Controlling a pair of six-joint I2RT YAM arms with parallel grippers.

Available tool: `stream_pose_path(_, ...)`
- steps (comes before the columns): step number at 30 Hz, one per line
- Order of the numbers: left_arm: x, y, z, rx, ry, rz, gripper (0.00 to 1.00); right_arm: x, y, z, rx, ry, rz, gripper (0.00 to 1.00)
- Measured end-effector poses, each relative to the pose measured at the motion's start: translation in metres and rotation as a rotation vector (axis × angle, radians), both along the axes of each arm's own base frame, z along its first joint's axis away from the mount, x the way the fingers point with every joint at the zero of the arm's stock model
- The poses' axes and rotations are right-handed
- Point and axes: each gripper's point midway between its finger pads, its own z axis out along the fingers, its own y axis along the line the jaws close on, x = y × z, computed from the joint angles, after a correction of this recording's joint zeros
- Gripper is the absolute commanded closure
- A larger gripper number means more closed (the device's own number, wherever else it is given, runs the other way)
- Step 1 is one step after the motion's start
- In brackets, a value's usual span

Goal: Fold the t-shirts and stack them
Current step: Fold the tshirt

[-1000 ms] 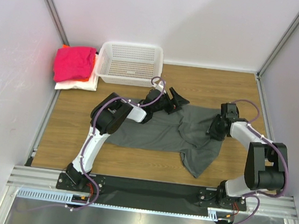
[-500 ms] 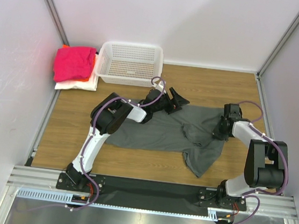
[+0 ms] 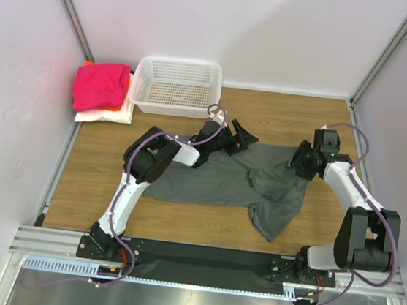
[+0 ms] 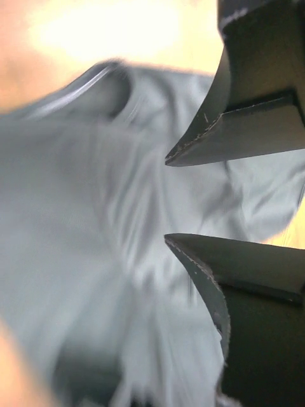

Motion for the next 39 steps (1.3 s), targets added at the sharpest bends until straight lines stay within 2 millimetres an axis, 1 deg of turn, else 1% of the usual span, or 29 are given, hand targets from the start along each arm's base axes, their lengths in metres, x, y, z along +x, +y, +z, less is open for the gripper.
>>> stream_pose_path(2,0.000,-0.001,0.000,0.005,-0.007,-0.007,0.12,0.014,0.009,0.027,0.028,-0.081,0.026,0.47)
stream_pose_path(3,-0.001,-0.001,0.000,0.007,-0.009,-0.009,0.12,0.018,0.014,0.036,0.039,-0.112,0.039,0.48)
stream_pose_path(5,-0.001,-0.001,0.000,0.011,-0.013,-0.015,0.12,0.024,0.028,0.046,0.061,-0.152,0.074,0.49)
stream_pose_path(7,-0.002,-0.001,0.000,0.014,-0.016,-0.020,0.12,0.023,0.041,0.042,0.077,-0.143,0.106,0.50)
stream_pose_path(9,-0.002,-0.002,-0.001,0.018,-0.014,-0.022,0.12,0.018,0.057,0.031,0.089,-0.109,0.144,0.50)
stream_pose_path(12,-0.001,-0.003,-0.002,0.030,-0.019,-0.027,0.12,0.008,0.075,0.011,0.092,-0.049,0.189,0.50)
stream_pose_path(16,-0.001,-0.003,-0.003,0.040,-0.015,-0.028,0.12,-0.005,0.089,-0.010,0.089,0.009,0.228,0.51)
stream_pose_path(21,-0.001,-0.004,-0.003,0.046,-0.012,-0.030,0.12,-0.016,0.087,-0.034,0.070,0.063,0.226,0.53)
stream_pose_path(24,-0.001,-0.004,-0.003,0.049,-0.009,-0.030,0.12,-0.028,0.082,-0.052,0.056,0.110,0.221,0.53)
stream_pose_path(32,0.000,-0.004,-0.005,0.067,-0.012,-0.035,0.12,-0.027,0.081,-0.053,0.048,0.097,0.220,0.54)
stream_pose_path(39,0.000,-0.005,-0.005,0.081,-0.027,-0.049,0.12,-0.032,0.072,-0.052,0.002,0.098,0.218,0.53)
